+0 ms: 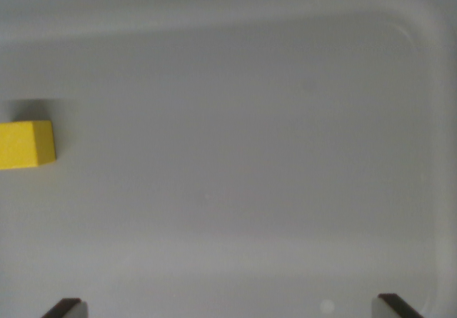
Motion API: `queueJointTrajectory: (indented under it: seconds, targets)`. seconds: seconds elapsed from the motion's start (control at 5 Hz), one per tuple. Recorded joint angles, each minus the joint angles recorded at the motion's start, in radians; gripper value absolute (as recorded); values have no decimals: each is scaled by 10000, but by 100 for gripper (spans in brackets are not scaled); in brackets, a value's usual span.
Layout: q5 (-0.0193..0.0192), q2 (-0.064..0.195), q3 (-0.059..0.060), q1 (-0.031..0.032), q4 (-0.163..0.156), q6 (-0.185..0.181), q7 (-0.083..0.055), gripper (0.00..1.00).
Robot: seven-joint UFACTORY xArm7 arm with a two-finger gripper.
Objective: Pick yellow cube
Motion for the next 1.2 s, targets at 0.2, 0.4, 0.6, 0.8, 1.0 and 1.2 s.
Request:
queueJointTrajectory:
  seconds: [0.2,0.4,0.6,0.8,1.0,1.2]
  targets:
    - [-7,94,28,39,-40,-137,50,0]
    - [-7,94,28,39,-40,-137,50,0]
    - [-17,230,70,96,-98,-336,123,0]
    - [-17,230,70,96,-98,-336,123,0]
    - [-29,403,122,168,-172,-591,217,0]
    - [-29,403,122,168,-172,-591,217,0]
